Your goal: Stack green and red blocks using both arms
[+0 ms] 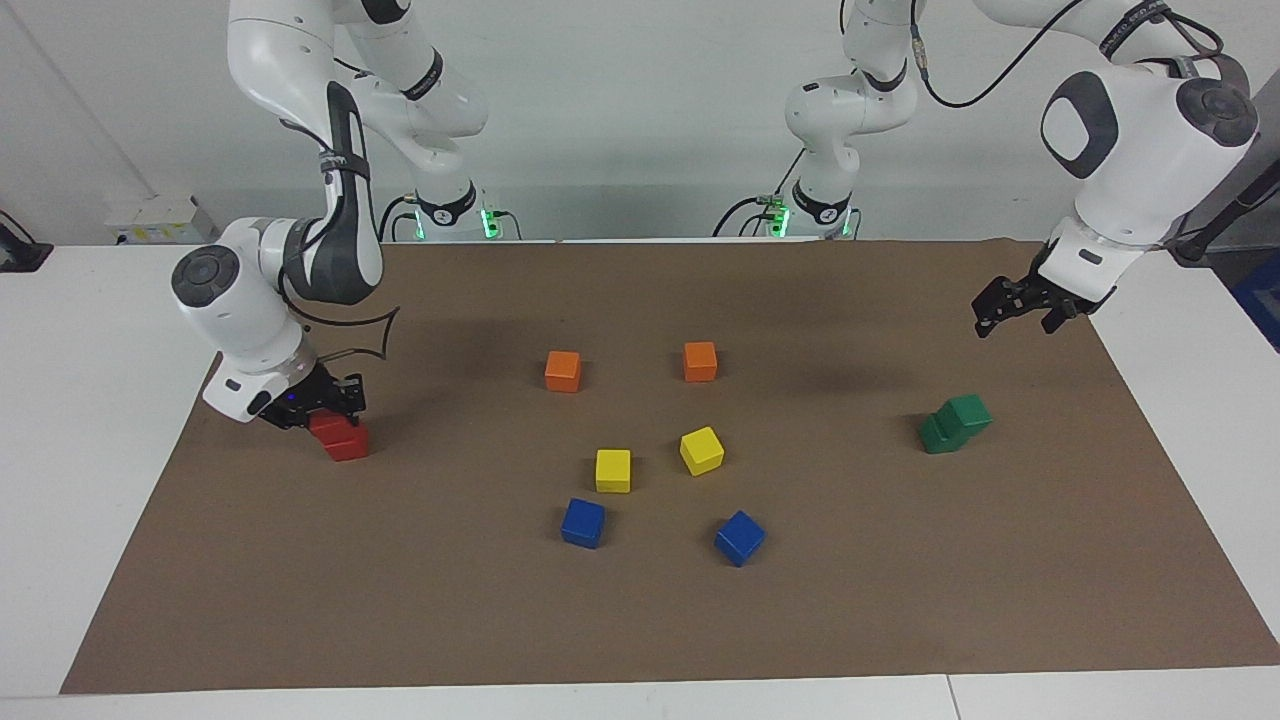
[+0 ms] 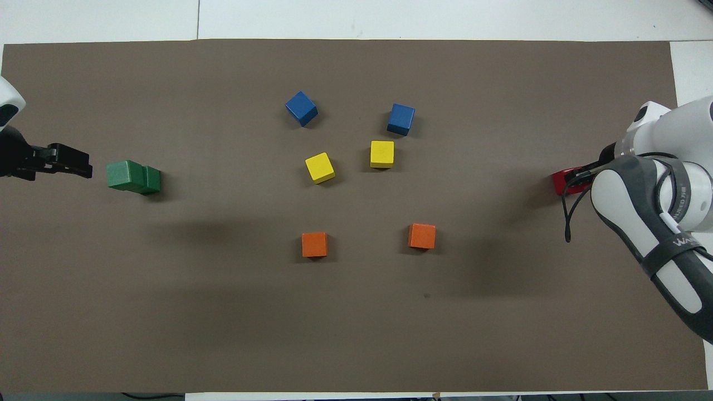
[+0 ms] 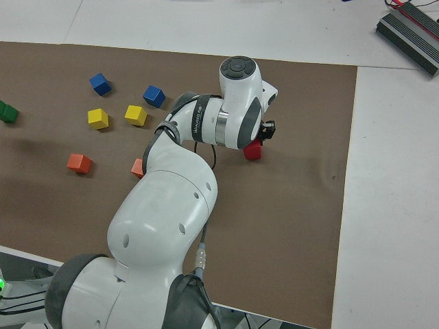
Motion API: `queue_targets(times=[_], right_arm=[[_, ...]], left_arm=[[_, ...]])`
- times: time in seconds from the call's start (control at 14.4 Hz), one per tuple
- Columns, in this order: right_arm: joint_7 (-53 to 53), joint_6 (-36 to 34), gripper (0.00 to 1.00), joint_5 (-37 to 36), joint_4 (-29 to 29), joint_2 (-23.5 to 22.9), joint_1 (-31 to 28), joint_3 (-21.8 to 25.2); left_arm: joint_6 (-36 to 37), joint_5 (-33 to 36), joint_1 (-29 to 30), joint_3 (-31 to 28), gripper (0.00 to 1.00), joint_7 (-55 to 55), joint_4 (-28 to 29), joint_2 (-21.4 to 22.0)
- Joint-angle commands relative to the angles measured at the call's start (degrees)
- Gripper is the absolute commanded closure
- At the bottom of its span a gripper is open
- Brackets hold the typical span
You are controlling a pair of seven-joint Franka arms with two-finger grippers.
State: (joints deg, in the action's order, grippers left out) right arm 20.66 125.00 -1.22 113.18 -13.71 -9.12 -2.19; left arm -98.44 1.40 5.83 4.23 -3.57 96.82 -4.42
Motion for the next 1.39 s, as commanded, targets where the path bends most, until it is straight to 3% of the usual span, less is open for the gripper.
queue_targets(times=[0.0, 0.21, 0.56, 0.9, 1.18, 1.32], right_arm=[[0.5, 1.4, 1.0, 0.0, 1.4, 1.1, -0.6, -0.4], [0.5, 1.4, 1.0, 0.0, 1.4, 1.1, -0.5, -0.4], [0.4, 1.7, 1.0, 0.0, 1.4, 0.5, -0.5, -0.4], [0.0, 1.7, 1.0, 0.0, 1.4, 0.5, -0.6, -0.4], [-0.4, 1.7, 1.0, 0.0, 1.4, 0.5, -0.5, -0.4], [-0.4, 1.7, 1.0, 0.0, 1.4, 0.5, -0.5, -0.4]], left_arm=[[1.1, -0.5, -2.3, -0.5, 0.0, 0.2, 3.8, 3.2], [0.0, -0.5, -2.6, -0.6, 0.0, 0.3, 9.3, 7.1], [0.0, -0.5, -3.7, -0.3, 0.0, 0.5, 11.5, 8.7], [-3.2, -0.5, -3.8, -0.4, 0.0, 0.1, 9.9, 7.2], [2.2, -1.0, -4.3, -0.5, 0.0, 0.3, 0.8, 3.3], [2.9, -1.0, -4.3, -0.6, 0.0, 0.0, 1.4, 3.8]])
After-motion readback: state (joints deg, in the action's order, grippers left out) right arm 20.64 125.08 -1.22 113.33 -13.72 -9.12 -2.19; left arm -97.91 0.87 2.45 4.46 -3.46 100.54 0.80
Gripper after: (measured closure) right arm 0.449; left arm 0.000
